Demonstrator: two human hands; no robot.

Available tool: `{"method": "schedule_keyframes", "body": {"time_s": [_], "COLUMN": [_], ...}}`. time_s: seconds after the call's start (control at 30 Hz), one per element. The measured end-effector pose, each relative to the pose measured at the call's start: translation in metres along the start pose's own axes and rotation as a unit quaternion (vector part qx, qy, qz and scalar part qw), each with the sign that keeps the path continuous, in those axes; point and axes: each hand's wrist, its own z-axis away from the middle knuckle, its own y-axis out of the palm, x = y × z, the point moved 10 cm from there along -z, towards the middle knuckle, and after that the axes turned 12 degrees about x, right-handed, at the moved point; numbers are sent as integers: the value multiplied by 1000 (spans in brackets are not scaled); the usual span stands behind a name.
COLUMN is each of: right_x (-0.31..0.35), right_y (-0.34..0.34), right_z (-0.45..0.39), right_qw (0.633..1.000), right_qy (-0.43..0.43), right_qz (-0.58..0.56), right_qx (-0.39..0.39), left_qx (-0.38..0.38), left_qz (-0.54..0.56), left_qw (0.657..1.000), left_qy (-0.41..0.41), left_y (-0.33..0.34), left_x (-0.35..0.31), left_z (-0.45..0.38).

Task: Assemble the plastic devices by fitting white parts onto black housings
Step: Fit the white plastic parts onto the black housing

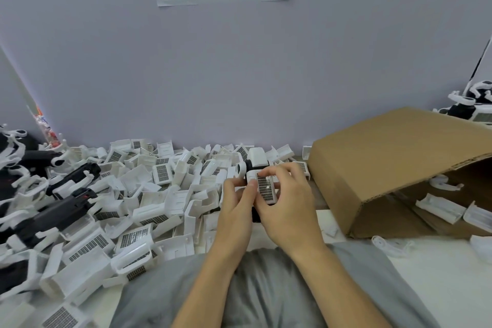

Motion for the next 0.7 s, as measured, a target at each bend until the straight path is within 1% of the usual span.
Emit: {"method": "schedule_keyframes", "body": {"time_s": [0.07, 0.13, 0.17, 0.2, 0.27, 0.33, 0.4, 0.43, 0.5, 0.53, 0.6, 0.7], "right_x": [4, 7, 6, 1, -17, -33, -37, -37, -40, -41, -43, -42], "right_y": [3, 5, 3, 0, -3, 6, 19, 23, 26, 27, 29, 30], "right_z": [-1, -2, -2, -2, -2, -2, 0, 1, 4, 4, 5, 6], "right_qw": [999, 997, 996, 994, 986, 968, 942, 925, 887, 875, 863, 850], "right_qy": [-19, -46, -46, -28, 52, 123, 151, 160, 175, 177, 173, 166], "right_qz": [8, -35, -66, -98, -161, -216, -280, -328, -418, -444, -468, -493], "right_qx": [27, 51, 45, 29, 8, 47, 102, 109, 90, 80, 78, 86], "left_qx": [-26, -62, -74, -79, -68, -42, -17, -9, 0, -3, -12, 1], "left_qz": [21, 37, 40, 43, 42, 42, 38, 32, 30, 36, 45, 57], "left_qw": [999, 997, 996, 996, 997, 998, 999, 999, 999, 999, 999, 998], "left_qy": [0, -4, -4, -4, 1, 8, 19, 26, 36, 35, 25, 9], "left_y": [-5, -14, -17, -18, -16, -10, -5, -3, -2, -2, -3, 0], "left_x": [-1, -1, 0, -1, -2, -3, -5, -7, -10, -10, -10, -8], "left_z": [2, 3, 4, 4, 3, 2, 0, 0, -1, -1, 0, 0]}}
